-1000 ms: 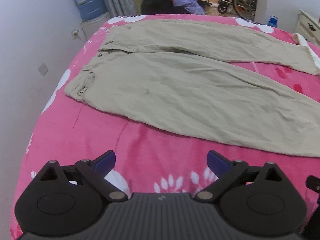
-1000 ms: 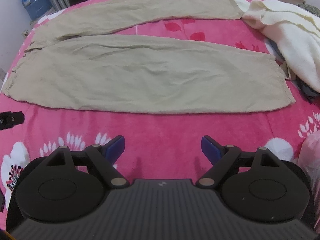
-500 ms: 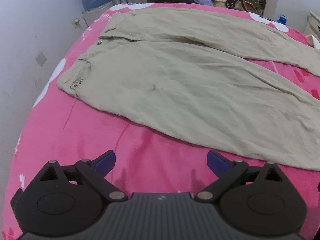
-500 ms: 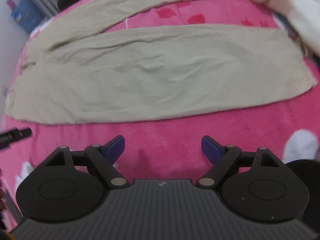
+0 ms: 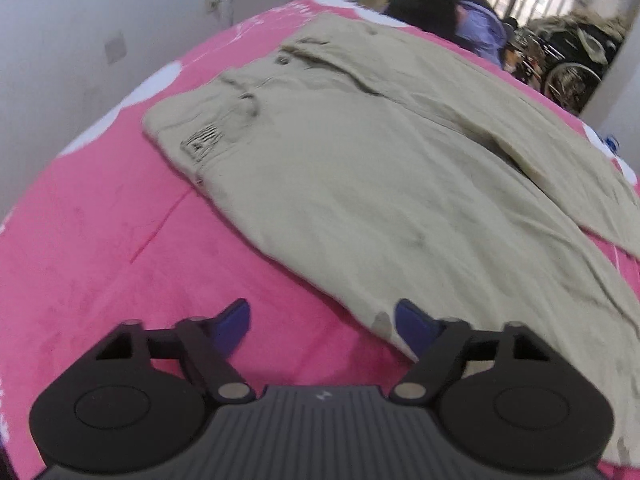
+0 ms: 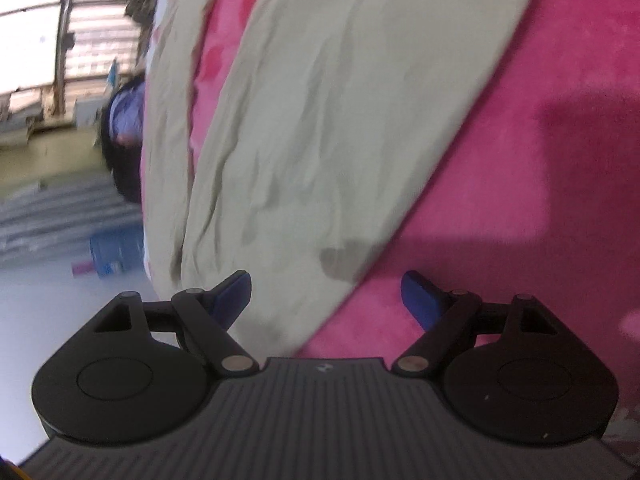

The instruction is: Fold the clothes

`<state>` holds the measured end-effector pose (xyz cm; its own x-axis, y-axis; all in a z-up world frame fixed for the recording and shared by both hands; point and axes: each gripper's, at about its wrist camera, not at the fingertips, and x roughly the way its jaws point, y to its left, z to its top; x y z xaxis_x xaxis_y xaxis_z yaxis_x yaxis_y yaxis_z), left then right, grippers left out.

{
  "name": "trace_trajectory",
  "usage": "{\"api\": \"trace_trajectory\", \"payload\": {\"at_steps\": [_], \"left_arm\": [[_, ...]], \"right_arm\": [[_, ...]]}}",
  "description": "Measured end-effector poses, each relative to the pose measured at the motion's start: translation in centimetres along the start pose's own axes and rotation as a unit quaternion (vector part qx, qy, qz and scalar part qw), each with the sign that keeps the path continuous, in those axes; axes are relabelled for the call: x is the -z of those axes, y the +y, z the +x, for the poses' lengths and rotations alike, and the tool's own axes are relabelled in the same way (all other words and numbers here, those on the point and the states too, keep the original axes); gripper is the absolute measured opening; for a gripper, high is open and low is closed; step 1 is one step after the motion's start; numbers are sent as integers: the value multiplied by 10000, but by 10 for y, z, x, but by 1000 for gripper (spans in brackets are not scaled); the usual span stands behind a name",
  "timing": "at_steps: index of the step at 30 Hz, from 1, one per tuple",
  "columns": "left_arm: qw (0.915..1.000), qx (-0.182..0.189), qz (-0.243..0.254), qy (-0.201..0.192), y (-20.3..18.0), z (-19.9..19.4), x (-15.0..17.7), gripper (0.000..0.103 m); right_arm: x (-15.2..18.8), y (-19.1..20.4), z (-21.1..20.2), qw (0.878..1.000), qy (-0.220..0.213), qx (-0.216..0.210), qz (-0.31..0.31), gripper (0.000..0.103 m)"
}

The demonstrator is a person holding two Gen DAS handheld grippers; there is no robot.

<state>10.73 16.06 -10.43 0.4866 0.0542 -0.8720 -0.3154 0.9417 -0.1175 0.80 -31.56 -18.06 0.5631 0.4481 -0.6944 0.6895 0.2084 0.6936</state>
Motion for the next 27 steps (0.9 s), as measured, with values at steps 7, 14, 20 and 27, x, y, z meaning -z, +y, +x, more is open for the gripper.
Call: {"api": "trace_trajectory", "payload": {"at_steps": [7, 14, 20, 27], "left_arm": [[9989, 349, -292, 75, 31, 26, -26, 51], [9946, 753, -705, 149, 60, 42, -40, 31], [9894, 1014, -942, 434, 78, 49, -56, 12], [9943, 710, -580, 550, 61, 46, -69, 6]], "right_arm": [[-16, 3, 12, 9973, -361, -71, 637, 65], [-3, 5, 21, 9914, -517, 113, 1194, 33], [-5, 34, 22, 9912, -772, -21, 1072, 9], [-12, 54, 16, 9905, -939, -192, 985, 3]]}}
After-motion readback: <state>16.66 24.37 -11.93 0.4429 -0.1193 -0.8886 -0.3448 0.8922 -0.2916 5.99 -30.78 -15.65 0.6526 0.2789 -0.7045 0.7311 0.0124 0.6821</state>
